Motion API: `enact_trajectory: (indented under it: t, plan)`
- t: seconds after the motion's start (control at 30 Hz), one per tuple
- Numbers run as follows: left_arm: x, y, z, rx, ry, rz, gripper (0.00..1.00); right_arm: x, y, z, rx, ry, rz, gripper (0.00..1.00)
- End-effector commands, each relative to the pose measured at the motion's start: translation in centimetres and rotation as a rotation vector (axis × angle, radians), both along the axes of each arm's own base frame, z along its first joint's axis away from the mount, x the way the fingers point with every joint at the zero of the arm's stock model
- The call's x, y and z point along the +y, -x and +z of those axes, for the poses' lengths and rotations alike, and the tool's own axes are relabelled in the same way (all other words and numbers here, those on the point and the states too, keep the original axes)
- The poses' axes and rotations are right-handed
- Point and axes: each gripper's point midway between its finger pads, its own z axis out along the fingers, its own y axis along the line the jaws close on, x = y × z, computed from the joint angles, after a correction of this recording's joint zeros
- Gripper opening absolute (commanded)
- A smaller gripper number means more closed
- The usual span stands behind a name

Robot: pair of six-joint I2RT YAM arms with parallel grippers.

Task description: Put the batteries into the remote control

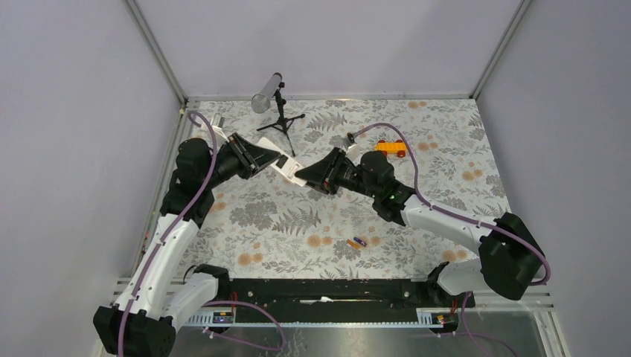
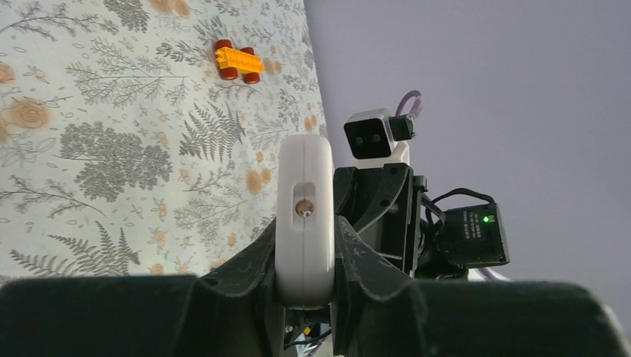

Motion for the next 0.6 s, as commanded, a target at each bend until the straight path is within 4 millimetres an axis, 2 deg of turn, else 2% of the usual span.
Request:
enact_trajectory:
  t: [0.0, 0.13, 0.2, 0.23, 0.27, 0.37, 0.43, 0.57]
  plan:
    - [1.4, -0.8, 0.6, -0.089, -0.125, 0.060, 0.00, 0.2, -0.7, 1.9, -0.043, -0.022, -0.007, 0.30]
    - [1.8, -1.0, 0.0, -0.092, -0.160, 0.075, 0.00, 0.2, -0.9, 0.9, -0.006, -0.017, -0.010, 0.29]
    - [1.9, -1.2, -0.3, -0.090, -0.168, 0.078, 0.00, 0.4, -1.0, 0.8, 0.000, -0.026, -0.004, 0.39]
    - [1.8, -1.2, -0.4, -0.087, -0.169, 0.075, 0.00, 0.5, -1.0, 0.9, 0.000, -0.031, -0.001, 0.40]
    - [1.8, -1.3, -0.4, -0.086, -0.171, 0.072, 0.00, 0.5, -1.0, 0.8, 0.002, -0.033, 0.001, 0.38]
    - [1.8, -1.4, -0.8, -0.083, -0.178, 0.072, 0.00, 0.6, -1.3, 0.2, 0.024, -0.031, 0.001, 0.16]
    - [1.9, -1.7, -1.1, -0.084, -0.191, 0.079, 0.00, 0.4, -1.5, -0.5, 0.040, -0.030, -0.001, 0.05]
    - [2.6, -2.1, -2.1, -0.076, -0.239, 0.110, 0.00, -0.8, -2.1, -1.7, 0.051, -0.001, -0.025, 0.00]
